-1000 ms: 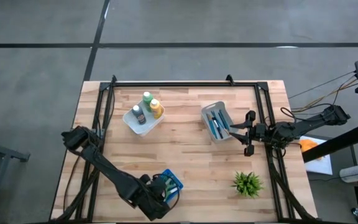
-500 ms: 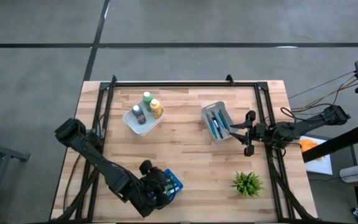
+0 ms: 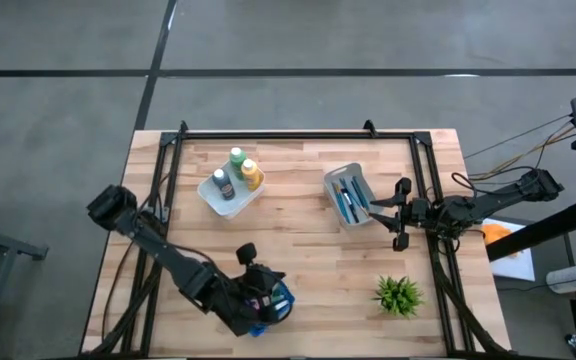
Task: Pick & Place Paint Supplies
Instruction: Return to Home Position
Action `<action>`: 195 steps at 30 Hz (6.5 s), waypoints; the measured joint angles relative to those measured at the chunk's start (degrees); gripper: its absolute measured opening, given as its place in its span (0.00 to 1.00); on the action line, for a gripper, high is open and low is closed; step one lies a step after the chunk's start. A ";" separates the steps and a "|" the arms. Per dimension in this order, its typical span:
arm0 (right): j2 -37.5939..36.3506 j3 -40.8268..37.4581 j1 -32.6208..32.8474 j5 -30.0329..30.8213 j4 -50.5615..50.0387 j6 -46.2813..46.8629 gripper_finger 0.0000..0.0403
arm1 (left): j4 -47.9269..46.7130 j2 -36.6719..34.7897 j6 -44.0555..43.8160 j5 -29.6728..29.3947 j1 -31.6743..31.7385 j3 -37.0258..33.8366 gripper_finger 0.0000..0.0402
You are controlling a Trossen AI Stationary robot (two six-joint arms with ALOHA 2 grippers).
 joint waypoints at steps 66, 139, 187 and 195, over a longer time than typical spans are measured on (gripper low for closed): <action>0.02 -0.02 0.02 0.33 -0.75 -0.11 0.35 | 31.56 -100.83 50.09 37.91 7.56 -77.68 0.00; -17.11 -5.70 0.00 -23.16 2.71 -18.51 0.35 | 28.12 -100.57 49.83 37.95 7.56 -77.57 0.00; -17.31 -5.68 0.00 -29.62 0.14 -1.83 0.35 | 28.12 -100.50 49.85 37.95 7.56 -77.57 0.00; -17.31 -5.68 0.00 -29.62 0.14 -1.68 0.35 | 28.12 -100.50 49.85 37.95 7.56 -77.57 0.00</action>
